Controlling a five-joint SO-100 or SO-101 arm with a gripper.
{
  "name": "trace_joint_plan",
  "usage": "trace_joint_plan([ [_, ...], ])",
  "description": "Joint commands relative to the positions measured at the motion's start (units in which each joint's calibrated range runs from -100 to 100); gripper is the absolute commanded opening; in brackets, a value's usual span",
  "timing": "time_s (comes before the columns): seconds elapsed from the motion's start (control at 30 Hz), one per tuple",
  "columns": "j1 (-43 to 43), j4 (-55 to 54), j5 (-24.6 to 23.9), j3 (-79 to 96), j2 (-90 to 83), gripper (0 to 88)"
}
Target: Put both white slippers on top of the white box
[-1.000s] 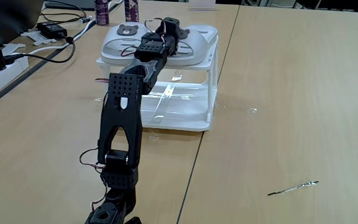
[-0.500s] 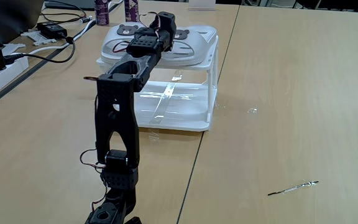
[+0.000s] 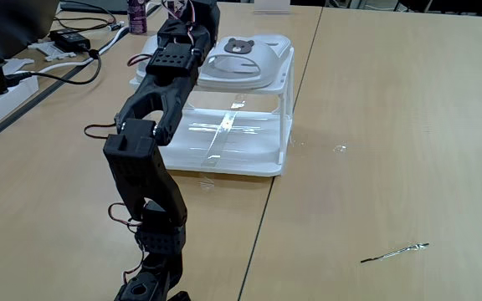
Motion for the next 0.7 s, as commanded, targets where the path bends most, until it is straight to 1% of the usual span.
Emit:
trace_joint_plan([
  [0.0, 0.4, -21.7, 0.4, 2.6, -3.9, 0.8],
  [0.13, 0.5, -56.8, 0.4, 12.6, -4.4, 0.8],
  [0.23, 1.5, -80.1, 0.4, 16.8, -4.5, 0.7],
  [0.33, 1.7, -96.4, 0.4, 17.6, -4.9, 0.7],
  [0.37, 1.7, -100.1, 0.4, 17.7, -6.3, 0.7],
  [0.43, 1.7, -100.4, 0.4, 19.7, -12.9, 0.7],
  [0.47, 1.7, -100.3, 0.4, 23.4, -17.6, 0.7],
  [0.57, 1.7, -100.2, 0.4, 44.1, -36.8, 0.7],
  [0.67, 1.5, -100.1, 0.4, 62.1, -52.6, 0.7],
])
